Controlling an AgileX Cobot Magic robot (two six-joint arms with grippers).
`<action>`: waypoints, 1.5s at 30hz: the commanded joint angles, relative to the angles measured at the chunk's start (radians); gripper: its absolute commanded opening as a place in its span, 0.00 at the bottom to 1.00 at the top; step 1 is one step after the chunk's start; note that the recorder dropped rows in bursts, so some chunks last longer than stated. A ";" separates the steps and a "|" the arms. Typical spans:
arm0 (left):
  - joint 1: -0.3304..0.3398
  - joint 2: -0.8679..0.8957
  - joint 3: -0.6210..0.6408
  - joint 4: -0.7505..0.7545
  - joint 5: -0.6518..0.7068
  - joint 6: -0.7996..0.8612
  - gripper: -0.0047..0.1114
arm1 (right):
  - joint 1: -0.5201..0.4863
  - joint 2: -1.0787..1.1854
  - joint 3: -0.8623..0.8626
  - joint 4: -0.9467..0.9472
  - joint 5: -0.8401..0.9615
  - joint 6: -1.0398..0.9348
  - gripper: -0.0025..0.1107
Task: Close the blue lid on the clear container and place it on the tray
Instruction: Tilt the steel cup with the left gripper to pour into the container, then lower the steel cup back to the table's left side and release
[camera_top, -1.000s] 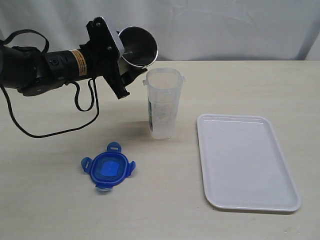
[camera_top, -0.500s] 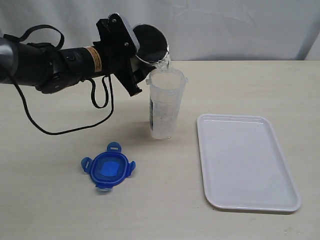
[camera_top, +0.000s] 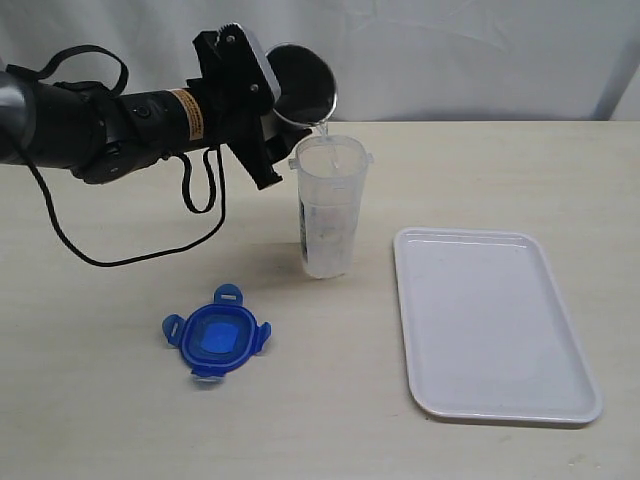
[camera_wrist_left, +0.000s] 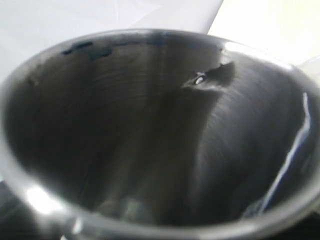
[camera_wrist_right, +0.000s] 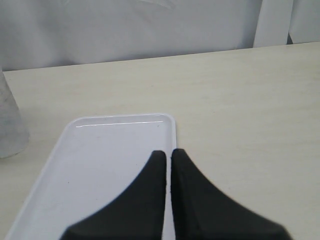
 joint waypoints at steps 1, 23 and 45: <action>-0.001 -0.018 -0.014 -0.027 -0.045 0.062 0.04 | -0.001 -0.004 0.004 0.001 -0.002 0.006 0.06; -0.001 -0.018 -0.014 -0.027 -0.007 0.135 0.04 | -0.001 -0.004 0.004 0.001 -0.002 0.006 0.06; 0.001 -0.018 -0.014 -0.029 0.001 -0.233 0.04 | -0.001 -0.004 0.004 0.001 -0.002 0.006 0.06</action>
